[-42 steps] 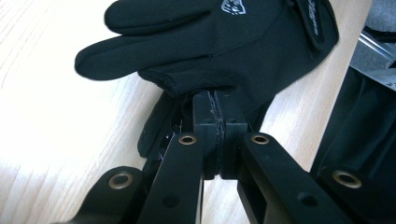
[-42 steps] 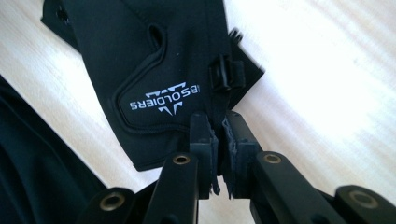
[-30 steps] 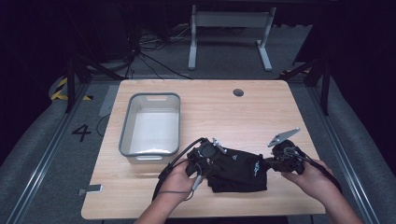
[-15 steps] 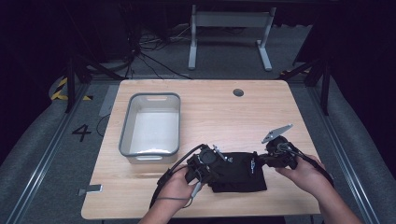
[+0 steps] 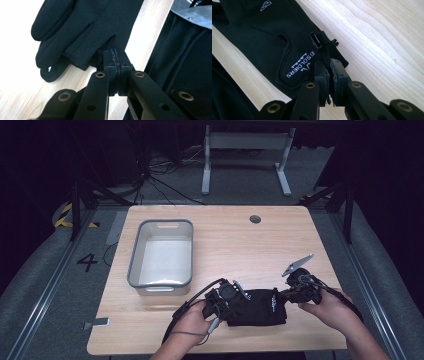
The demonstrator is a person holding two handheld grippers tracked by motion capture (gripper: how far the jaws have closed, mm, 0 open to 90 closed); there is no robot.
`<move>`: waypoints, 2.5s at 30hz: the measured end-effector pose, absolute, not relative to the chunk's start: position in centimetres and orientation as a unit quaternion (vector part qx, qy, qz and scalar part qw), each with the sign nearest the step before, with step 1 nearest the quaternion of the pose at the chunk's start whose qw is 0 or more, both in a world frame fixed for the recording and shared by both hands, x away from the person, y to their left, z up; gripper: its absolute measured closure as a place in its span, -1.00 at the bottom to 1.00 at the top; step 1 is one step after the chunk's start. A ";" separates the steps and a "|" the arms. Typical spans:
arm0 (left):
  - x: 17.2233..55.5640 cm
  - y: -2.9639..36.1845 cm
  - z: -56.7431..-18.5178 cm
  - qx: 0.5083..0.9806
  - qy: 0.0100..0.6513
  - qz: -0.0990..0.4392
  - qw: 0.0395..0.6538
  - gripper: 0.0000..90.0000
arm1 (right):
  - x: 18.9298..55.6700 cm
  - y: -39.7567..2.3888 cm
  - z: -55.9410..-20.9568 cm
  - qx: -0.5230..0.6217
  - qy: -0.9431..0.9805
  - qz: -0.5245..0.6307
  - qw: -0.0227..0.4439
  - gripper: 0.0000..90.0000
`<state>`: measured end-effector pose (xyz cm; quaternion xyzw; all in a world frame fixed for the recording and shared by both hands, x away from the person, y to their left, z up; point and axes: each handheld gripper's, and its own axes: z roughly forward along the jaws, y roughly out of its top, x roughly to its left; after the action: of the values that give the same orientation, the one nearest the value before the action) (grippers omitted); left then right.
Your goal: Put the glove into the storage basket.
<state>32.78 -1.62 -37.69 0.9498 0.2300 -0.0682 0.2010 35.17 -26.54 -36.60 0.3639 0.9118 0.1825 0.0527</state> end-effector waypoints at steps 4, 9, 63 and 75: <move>32.9 -1.6 -37.9 0.950 0.231 -0.069 0.196 0.98 | 35.4 -26.5 -37.0 0.364 0.912 0.183 0.049 0.89; 33.0 -1.5 -38.0 0.950 0.234 -0.069 0.192 0.98 | 35.7 -26.3 -37.5 0.363 0.912 0.184 0.046 0.89; 35.9 -2.9 -38.4 0.925 0.243 -0.052 0.287 0.17 | 36.1 -30.2 -38.8 0.420 0.879 0.216 0.063 0.75; 37.0 -5.4 -39.8 0.935 0.215 -0.051 0.278 0.04 | 35.8 -32.4 -38.6 0.450 0.861 0.227 0.070 0.66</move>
<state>37.02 -5.40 -39.79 0.9350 0.2145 -0.0507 0.2779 35.77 -32.43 -38.58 0.4503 0.8607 0.2268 0.0702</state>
